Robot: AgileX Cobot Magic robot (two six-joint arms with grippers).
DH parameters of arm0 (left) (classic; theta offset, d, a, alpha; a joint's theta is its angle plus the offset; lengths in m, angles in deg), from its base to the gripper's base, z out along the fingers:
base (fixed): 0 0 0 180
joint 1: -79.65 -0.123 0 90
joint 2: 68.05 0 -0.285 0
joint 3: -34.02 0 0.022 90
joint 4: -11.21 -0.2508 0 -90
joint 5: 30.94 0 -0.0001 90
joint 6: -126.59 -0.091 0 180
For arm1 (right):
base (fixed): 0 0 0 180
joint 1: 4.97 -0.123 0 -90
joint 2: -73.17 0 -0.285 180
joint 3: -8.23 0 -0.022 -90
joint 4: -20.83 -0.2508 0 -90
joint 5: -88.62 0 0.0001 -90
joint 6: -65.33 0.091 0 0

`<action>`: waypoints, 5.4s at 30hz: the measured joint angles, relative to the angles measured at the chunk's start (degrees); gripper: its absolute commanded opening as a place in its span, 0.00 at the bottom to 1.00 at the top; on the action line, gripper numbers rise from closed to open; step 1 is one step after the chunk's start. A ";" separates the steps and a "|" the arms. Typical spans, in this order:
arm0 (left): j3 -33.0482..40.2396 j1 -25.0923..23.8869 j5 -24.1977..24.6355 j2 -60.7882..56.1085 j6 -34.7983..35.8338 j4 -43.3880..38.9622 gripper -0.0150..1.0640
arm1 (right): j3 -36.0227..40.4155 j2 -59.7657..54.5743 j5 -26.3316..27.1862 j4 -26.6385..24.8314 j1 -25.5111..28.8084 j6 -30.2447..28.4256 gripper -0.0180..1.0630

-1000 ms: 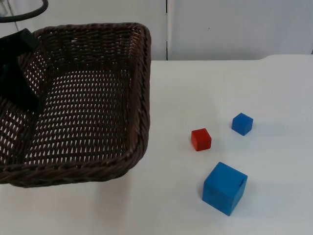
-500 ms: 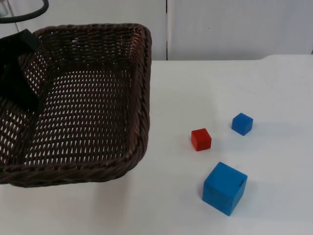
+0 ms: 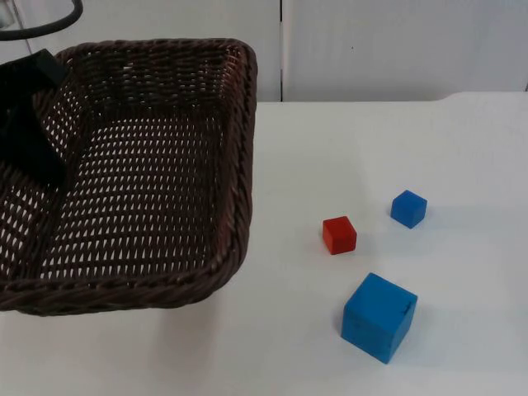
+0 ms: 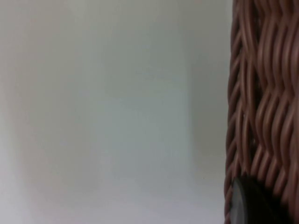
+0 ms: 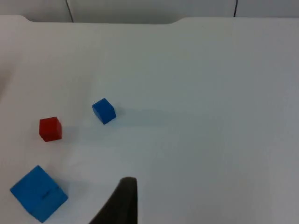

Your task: Pick up the basket with the left hand and place the largest block into the basket with the right hand.

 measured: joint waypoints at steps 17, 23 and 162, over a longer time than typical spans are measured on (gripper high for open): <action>0.00 0.00 0.00 0.00 -0.36 0.00 0.01 | -15.07 -27.83 7.11 0.00 0.00 -0.23 0.99; 0.00 0.00 0.00 0.00 -0.58 -0.11 0.01 | -20.08 -34.74 6.82 0.00 0.00 -1.47 0.99; 0.00 0.00 0.21 0.00 -1.71 -2.08 0.01 | -22.88 -52.71 9.31 7.47 -37.22 -0.06 0.02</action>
